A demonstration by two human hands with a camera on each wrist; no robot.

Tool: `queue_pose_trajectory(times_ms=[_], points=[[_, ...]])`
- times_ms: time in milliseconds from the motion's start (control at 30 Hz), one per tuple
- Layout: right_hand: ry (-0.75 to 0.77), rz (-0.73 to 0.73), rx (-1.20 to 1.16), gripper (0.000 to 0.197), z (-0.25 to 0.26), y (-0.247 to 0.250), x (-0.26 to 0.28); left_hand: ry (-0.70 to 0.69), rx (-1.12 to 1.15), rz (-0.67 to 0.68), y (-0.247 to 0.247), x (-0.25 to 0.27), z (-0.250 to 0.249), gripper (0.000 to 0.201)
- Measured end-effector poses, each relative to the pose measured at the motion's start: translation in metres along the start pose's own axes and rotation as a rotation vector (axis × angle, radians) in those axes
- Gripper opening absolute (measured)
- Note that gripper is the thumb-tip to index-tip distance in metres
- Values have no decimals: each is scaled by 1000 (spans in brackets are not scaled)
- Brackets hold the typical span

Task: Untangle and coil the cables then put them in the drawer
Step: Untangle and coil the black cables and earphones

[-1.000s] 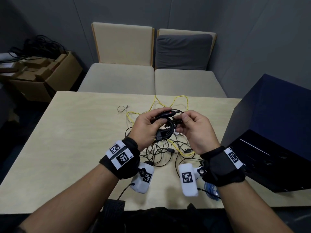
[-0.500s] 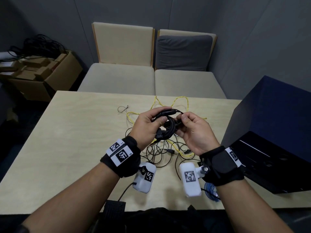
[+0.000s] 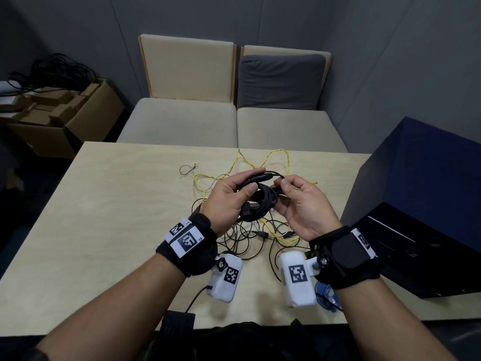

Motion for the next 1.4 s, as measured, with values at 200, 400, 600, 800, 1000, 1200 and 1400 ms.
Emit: queue_pose_trajectory(times_ms=[200, 400, 600, 800, 1000, 1200, 1400], points=[[-21, 3, -99, 19, -3, -6, 2, 39, 246, -4, -2, -2, 4, 30], [-59, 37, -109, 18, -2, -9, 5, 52, 284, 24, -5, -1, 4, 31], [-17, -6, -109, 16, -2, -3, 1, -53, -8, -16, -2, -4, -5, 37], [35, -48, -82, 16, 3, -1, 1, -90, -71, -61, -3, -3, -9, 41], [-86, 37, 6, 20, 3, -5, 8, -72, -74, -53, -5, -3, -6, 43], [-99, 7, 216, 13, -7, 5, 1, -57, -108, -80, -4, -3, -1, 44], [401, -66, 872, 15, 46, -10, 18, -65, -210, -142, 5, -5, 1, 40]])
Point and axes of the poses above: each hand's wrist, its own x-axis away from the middle knuckle, its own y-axis out of the back of the hand, z = x × y, the point moved 9 cm from there along -x, towards the middle knuckle, and after that the axes turned 1 degree about z, right-handed, at the moved point
